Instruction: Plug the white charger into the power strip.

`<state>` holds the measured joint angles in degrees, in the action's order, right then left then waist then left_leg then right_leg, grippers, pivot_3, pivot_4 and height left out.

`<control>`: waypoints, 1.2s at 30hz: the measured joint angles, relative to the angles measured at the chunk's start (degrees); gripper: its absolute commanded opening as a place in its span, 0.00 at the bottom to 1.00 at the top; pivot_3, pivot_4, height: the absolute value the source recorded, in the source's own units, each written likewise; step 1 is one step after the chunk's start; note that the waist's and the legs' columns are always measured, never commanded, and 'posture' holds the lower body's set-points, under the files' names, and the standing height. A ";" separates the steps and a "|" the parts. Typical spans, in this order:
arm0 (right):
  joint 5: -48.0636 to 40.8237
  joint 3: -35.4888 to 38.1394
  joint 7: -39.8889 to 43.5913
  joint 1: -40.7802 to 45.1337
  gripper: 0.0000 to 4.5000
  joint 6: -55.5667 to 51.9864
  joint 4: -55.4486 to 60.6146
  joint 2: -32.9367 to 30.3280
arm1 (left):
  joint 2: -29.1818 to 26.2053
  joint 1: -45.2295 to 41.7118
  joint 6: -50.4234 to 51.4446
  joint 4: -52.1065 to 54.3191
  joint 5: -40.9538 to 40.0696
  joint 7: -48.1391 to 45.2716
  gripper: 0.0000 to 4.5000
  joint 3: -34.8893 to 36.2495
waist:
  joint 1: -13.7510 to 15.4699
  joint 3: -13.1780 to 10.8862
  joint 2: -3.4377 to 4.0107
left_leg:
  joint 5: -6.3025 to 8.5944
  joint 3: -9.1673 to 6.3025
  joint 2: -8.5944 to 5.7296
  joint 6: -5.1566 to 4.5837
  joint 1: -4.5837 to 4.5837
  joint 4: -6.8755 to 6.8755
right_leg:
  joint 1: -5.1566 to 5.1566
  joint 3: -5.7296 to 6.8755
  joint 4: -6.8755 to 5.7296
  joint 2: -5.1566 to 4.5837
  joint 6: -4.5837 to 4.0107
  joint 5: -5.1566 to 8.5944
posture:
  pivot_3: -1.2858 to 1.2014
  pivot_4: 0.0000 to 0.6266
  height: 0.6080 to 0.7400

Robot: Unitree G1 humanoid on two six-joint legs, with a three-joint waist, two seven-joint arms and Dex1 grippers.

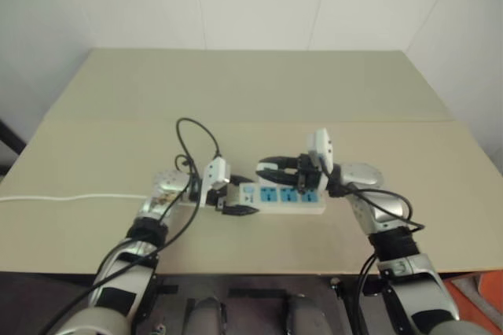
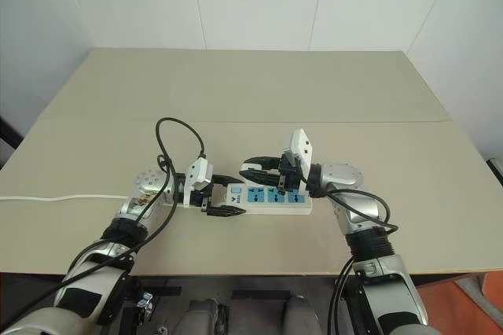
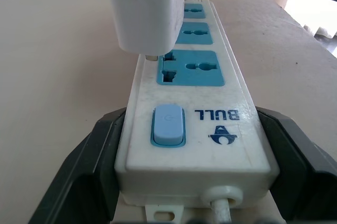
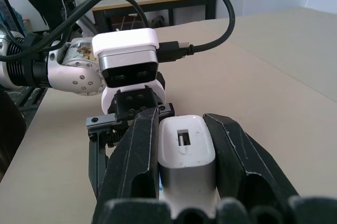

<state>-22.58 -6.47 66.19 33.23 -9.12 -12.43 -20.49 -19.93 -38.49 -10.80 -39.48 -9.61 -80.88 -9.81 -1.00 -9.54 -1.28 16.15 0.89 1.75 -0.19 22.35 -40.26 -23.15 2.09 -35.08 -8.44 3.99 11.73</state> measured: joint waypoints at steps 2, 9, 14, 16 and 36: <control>0.01 -0.01 0.05 -0.01 0.26 0.00 0.00 0.02 | 0.00 -0.01 0.13 0.01 0.00 -0.03 0.73 0.01 | 0.00 0.00 0.00 | 0.00 0.00 0.00 0.00 0.00 0.00 | 0.00 0.00 0.00 0.00 0.00 0.00 | 0.52 0.24 1.00; 0.06 -0.42 0.89 -0.59 0.26 0.00 0.00 0.02 | -0.06 -0.04 0.78 0.11 -0.01 -0.12 0.73 0.03 | -0.02 0.00 0.00 | 0.00 0.00 0.00 0.00 0.00 0.00 | 0.00 0.00 0.00 0.00 0.00 0.00 | 0.52 0.24 1.00; 0.97 -0.68 1.26 -0.70 0.26 0.11 -0.02 0.06 | -0.11 -0.03 0.89 0.29 -0.01 -0.16 0.73 0.01 | -0.02 0.00 0.00 | 0.00 0.00 0.00 0.00 0.00 0.00 | 0.00 0.00 0.00 0.00 0.00 0.00 | 0.52 0.24 1.00; 1.11 -0.68 1.35 -0.70 0.26 0.27 -0.23 0.16 | -0.14 -0.03 0.94 0.33 -0.01 -0.16 0.73 0.01 | -0.02 0.00 0.00 | 0.00 0.00 0.00 0.00 0.00 0.00 | 0.00 0.00 0.00 0.00 0.00 0.00 | 0.52 0.24 1.00; 3.12 -1.93 6.88 0.11 0.26 9.45 -7.37 -1.72 | -0.75 0.20 1.26 0.92 -0.01 -0.47 0.73 -0.26 | -0.14 0.01 0.01 | 0.00 0.00 0.01 0.01 -0.08 0.02 | 0.04 0.00 0.01 0.01 0.00 0.00 | 0.52 0.24 1.00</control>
<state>-19.46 -8.40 73.08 33.34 0.33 -19.80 -22.22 -20.69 -38.29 -9.54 -38.55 -9.63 -81.35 -10.07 -1.14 -9.52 -1.27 16.15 0.89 1.76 -0.18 22.27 -40.24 -23.12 2.09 -35.07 -8.43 4.00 11.73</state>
